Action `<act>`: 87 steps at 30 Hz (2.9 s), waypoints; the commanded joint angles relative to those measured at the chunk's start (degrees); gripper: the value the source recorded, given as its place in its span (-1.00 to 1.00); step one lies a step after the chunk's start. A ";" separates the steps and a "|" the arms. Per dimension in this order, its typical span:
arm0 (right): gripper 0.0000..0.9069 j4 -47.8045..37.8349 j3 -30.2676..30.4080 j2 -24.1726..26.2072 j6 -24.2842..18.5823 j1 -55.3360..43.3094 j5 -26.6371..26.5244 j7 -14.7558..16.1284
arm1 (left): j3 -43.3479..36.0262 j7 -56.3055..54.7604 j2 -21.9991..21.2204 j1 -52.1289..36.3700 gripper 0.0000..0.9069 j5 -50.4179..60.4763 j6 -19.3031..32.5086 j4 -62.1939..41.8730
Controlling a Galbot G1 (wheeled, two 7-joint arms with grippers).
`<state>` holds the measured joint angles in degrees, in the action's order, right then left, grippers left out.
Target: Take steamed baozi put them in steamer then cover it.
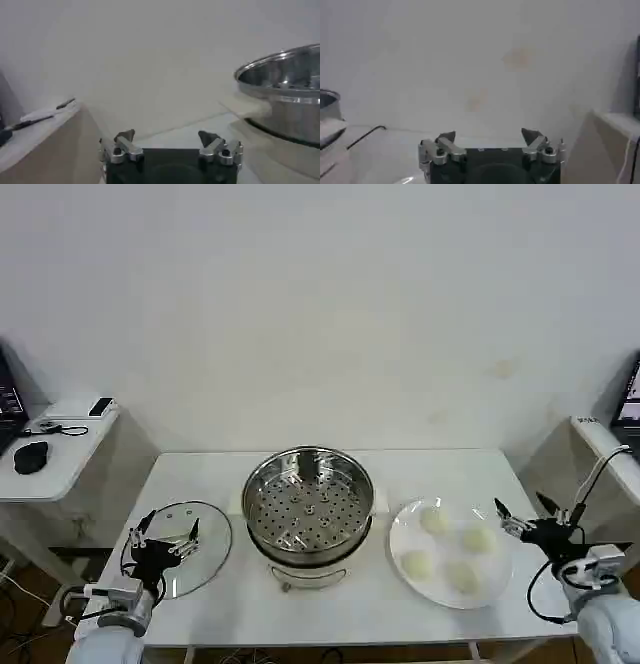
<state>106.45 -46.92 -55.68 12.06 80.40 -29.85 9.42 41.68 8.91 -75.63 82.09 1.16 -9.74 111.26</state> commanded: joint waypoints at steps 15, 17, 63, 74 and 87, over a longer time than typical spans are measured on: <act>1.00 -21.55 24.02 20.22 8.62 -47.23 30.91 46.52 | 1.41 0.78 -1.57 1.07 1.00 2.56 -0.68 2.96; 1.00 -23.92 27.59 20.19 7.44 -51.37 34.06 52.25 | 1.45 0.80 -1.94 1.01 1.00 2.82 -0.74 3.19; 1.00 -51.17 72.44 3.18 -3.47 -73.60 52.11 62.82 | 2.66 1.17 -3.27 6.54 1.00 6.33 -1.09 7.84; 1.00 -52.88 71.24 0.50 -2.90 -72.14 52.51 60.96 | 2.46 1.31 -3.66 5.71 1.00 6.59 -1.07 6.88; 1.00 -54.80 71.27 -1.33 -2.97 -71.19 52.70 58.87 | 2.54 1.17 -3.37 5.50 1.00 6.71 -0.99 5.61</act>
<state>52.36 24.43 -56.22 9.10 9.01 22.49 69.28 44.21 10.10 -79.00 87.53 7.86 -10.74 117.10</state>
